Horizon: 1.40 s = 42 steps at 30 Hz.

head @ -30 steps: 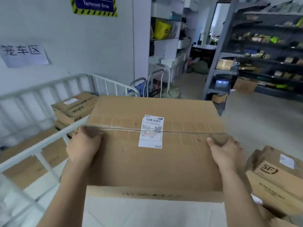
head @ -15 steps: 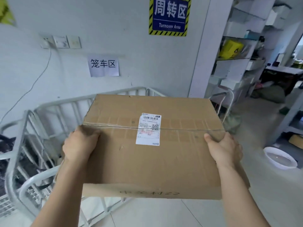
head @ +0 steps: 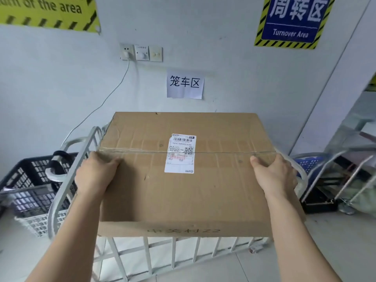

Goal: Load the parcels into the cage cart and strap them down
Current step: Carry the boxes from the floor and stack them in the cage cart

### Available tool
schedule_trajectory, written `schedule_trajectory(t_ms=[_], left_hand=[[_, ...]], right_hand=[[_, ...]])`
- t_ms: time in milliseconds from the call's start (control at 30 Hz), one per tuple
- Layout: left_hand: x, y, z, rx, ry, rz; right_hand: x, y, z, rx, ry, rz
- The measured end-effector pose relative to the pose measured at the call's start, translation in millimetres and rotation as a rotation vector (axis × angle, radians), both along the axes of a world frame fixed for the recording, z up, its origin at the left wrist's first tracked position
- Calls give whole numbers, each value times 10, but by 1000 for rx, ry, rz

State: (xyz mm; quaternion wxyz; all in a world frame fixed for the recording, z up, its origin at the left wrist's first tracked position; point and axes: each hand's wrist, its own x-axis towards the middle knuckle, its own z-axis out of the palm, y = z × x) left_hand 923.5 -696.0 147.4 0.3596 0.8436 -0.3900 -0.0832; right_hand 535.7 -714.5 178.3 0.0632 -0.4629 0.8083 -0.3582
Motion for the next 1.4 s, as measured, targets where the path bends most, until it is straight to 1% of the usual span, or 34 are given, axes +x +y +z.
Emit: schedule_trajectory(t_ms=[100, 267, 400, 500, 600, 800, 1033, 1100, 1200, 1400], left_hand=[[215, -207, -54, 6, -11, 49], [664, -633, -174, 4, 24, 106], [1044, -996, -264, 52, 9, 157], [1309, -1231, -383, 88, 22, 178], [1538, -1434, -544, 117, 47, 188], [1760, -1786, -925, 167, 115, 209], [1831, -2082, -1584, 238, 217, 334], [1830, -2143, -1767, 288, 233, 380], [1862, -2206, -2036, 359, 248, 379], [2006, -2295, -2607, 403, 288, 408]], right_hand=[[245, -356, -7, 9, 8, 47], [711, -1002, -78, 26, 18, 98], [1107, -1519, -205, 75, 12, 123], [1365, -1858, -344, 100, 22, 134], [1594, -2148, -490, 125, -8, 165], [1860, -2725, -1025, 197, -131, 217], [2086, -3252, -1642, 346, -106, 260], [2149, -3361, -1828, 370, -104, 272], [2211, -3458, -2109, 425, -59, 276], [2336, -3529, -2710, 523, -55, 263]])
